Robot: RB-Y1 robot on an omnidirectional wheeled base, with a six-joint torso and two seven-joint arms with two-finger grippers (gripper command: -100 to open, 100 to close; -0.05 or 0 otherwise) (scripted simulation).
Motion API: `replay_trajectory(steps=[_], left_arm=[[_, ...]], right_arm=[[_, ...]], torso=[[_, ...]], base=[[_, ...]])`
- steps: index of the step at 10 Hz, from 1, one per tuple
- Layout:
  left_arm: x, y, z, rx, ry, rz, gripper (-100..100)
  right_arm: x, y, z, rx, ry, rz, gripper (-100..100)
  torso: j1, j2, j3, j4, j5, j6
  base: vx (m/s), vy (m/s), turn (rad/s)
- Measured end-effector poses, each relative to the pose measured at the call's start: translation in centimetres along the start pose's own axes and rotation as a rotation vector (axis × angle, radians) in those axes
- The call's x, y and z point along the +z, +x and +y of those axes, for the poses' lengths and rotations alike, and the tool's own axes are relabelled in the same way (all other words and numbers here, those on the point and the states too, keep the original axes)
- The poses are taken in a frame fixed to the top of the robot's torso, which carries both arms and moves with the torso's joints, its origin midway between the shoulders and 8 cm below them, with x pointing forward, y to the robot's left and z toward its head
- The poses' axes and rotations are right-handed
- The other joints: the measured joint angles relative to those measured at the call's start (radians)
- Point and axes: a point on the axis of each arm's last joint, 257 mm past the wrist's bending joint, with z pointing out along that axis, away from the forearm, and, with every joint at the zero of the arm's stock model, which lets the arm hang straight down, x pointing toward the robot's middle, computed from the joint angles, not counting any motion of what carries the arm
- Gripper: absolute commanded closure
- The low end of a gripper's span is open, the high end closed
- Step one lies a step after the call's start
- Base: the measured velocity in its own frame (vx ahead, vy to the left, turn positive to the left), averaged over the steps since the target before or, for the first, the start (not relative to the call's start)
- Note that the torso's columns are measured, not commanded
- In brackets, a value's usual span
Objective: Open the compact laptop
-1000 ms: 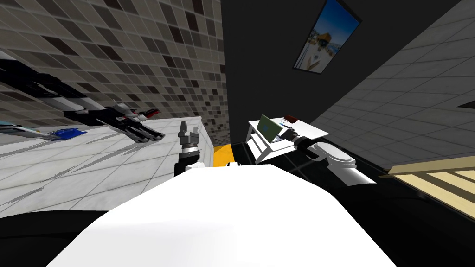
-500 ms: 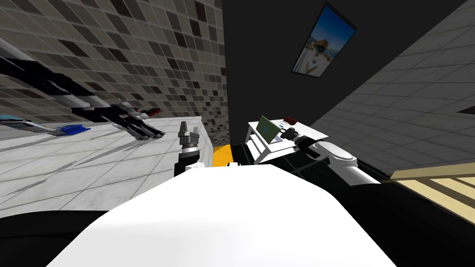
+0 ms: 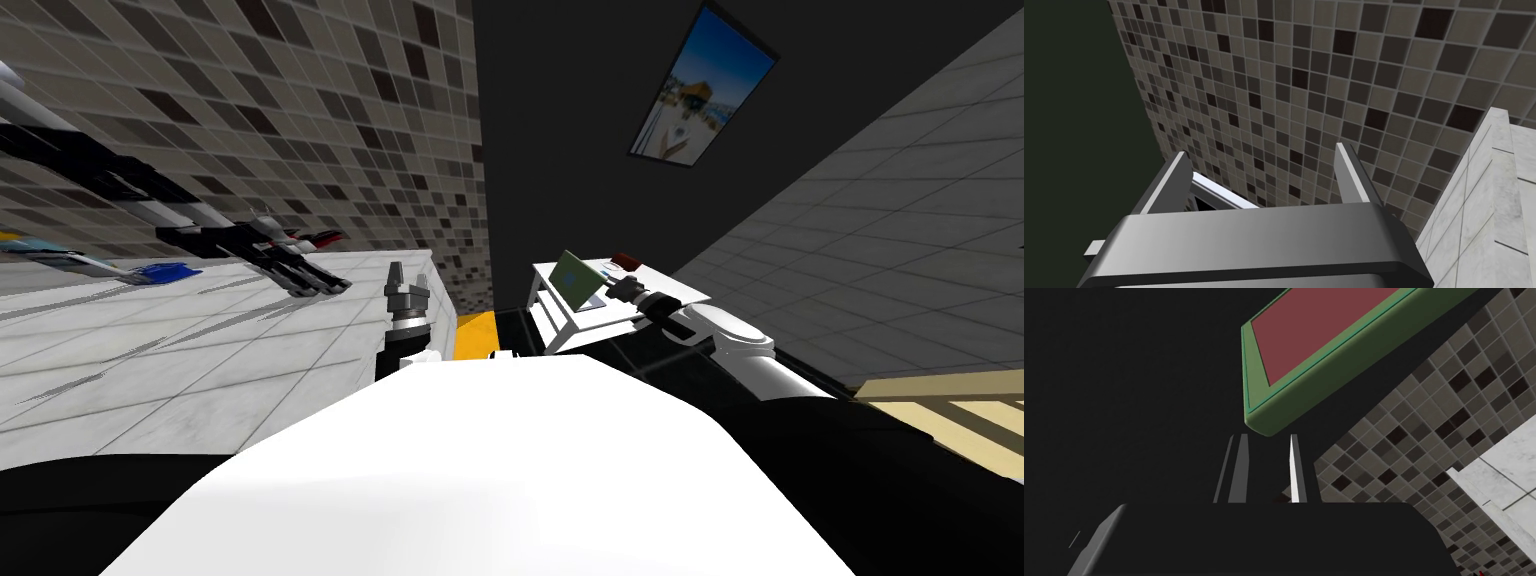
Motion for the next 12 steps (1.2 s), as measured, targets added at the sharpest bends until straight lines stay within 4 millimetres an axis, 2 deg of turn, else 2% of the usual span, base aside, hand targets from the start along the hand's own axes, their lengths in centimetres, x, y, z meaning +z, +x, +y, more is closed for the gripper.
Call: replay_trajectory(steps=[3,7,9,12], left_arm=[[0.0,0.0,0.0,0.000,0.000,0.000,0],[0.0,0.0,0.0,0.000,0.000,0.000,0],[0.0,0.0,0.0,0.000,0.000,0.000,0],[0.0,0.0,0.0,0.000,0.000,0.000,0]], right_arm=[[0.0,0.5,-0.5,0.085,0.012,-0.003,100],[0.2,2.0,0.6,0.267,0.012,-0.003,100],[0.0,3.4,1.3,0.386,0.015,-0.005,100],[-0.1,4.3,2.3,0.483,0.026,-0.008,100]], torso=[[0.008,0.001,0.001,0.000,0.002,-0.006],[0.009,-0.001,0.000,-0.001,0.001,-0.006],[0.007,0.000,0.000,-0.003,-0.001,-0.005],[0.014,0.004,0.002,0.002,0.004,-0.006]], base=[[0.002,-0.102,0.067],[-0.016,-0.139,0.085],[-0.019,-0.159,0.082],[-0.018,-0.113,0.047]])
